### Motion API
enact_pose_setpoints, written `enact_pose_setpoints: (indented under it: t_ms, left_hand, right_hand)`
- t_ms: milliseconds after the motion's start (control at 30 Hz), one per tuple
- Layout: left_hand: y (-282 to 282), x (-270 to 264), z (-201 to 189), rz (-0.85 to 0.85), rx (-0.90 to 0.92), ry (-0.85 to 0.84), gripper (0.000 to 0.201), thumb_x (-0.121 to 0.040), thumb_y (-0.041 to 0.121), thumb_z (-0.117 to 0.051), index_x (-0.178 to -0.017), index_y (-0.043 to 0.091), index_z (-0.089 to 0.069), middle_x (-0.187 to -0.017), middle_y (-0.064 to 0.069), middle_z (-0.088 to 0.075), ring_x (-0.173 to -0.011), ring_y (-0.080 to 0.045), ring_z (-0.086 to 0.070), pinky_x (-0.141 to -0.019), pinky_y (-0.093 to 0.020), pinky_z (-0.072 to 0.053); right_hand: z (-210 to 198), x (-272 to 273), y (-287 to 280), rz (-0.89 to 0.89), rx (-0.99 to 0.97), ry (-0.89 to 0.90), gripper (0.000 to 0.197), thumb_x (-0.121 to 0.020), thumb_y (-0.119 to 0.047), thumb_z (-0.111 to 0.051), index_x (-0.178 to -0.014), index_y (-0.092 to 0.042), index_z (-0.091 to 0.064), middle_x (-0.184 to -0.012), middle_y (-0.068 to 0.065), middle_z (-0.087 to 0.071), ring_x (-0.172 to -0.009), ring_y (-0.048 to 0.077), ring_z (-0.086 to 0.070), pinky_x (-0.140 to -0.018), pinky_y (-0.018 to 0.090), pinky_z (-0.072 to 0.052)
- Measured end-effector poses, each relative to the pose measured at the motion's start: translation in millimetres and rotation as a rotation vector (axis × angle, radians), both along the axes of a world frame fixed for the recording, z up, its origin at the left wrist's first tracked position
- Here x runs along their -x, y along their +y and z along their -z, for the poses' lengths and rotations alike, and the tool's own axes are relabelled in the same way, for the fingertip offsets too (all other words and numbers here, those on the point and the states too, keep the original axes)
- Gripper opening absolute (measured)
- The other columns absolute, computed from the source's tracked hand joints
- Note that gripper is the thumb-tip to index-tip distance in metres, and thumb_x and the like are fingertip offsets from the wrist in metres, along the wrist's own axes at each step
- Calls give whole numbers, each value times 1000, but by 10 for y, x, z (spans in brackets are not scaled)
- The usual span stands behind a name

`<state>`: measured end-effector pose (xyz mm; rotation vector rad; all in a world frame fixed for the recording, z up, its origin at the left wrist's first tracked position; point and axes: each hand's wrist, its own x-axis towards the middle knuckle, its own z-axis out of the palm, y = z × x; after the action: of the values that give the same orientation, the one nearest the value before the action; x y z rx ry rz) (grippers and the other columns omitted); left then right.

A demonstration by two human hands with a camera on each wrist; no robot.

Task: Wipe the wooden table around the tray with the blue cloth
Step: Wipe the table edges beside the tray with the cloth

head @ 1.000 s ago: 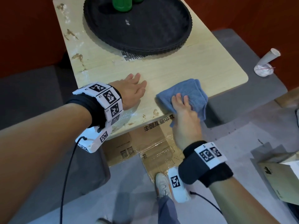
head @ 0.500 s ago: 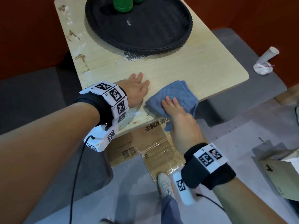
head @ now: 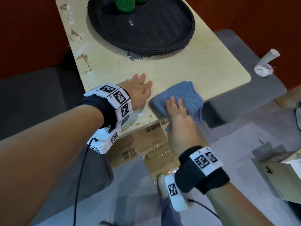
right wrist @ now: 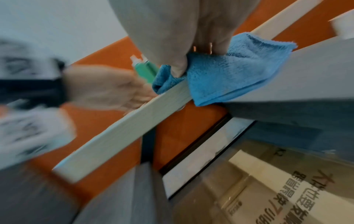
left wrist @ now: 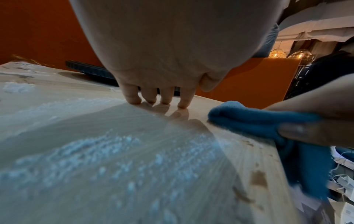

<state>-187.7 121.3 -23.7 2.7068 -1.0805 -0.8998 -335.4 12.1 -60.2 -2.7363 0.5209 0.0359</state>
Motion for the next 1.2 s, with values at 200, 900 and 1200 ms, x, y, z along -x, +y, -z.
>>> enact_pose_setpoints:
  t_ms: [200,900,1200]
  left_hand:
    - [6,-12,-10,5,7,5,50,-104,31,-9,-153,20,-5,-160,-5,11,-148,-21,7,-120,-35,-3]
    - [-6,51,-103,33,-44,-23,50,-104,28,-9,-153,18,-4,-160,-7,10,-148,-23,6,-118,-38,-6]
    - [-9,-24,-24,4,-25,29,50,-104,29,-11,-153,22,-4,-160,-3,12,-148,-18,8,-119,-32,-2]
  right_hand:
    - [-45,6,-202,81,-80,-65,78,-82,18,-50,-147,-21,-32,-158,-5,-21,-147,13,-11,-117,40,-24]
    - [-51,24,81,155,-116,-92,73,-85,15,-48,-147,-18,-30,-159,-2,-20,-147,17,-12,-116,37,-24]
    - [-102,159,-115,-105,-102,-28,79,-87,8,-53,-151,-25,-21,-158,-14,-13,-134,-8,3,-114,23,-21]
